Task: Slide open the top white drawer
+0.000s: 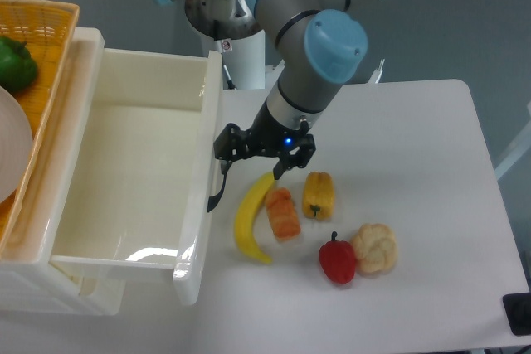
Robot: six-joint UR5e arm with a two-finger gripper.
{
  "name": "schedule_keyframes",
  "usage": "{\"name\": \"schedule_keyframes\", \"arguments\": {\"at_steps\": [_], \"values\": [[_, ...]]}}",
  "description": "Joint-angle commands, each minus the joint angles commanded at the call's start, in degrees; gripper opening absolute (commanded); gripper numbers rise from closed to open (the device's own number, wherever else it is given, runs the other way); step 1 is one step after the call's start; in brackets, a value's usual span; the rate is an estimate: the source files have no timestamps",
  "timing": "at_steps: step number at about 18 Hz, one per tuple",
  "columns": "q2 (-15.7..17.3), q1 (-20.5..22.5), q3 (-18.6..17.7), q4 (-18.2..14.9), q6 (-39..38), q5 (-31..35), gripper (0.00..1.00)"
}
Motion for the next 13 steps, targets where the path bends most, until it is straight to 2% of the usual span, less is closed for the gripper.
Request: {"name": "schedule_keyframes", "arguments": {"at_steps": [3, 8, 13], "values": [[0.3, 0.0, 0.8, 0.3, 4.3, 6.3, 1.00], [-0.3, 0.3, 0.1, 0.2, 11.9, 10.5, 1.00], [-0.4, 4.1, 0.1, 0.3, 17.8, 12.9, 1.00]]}}
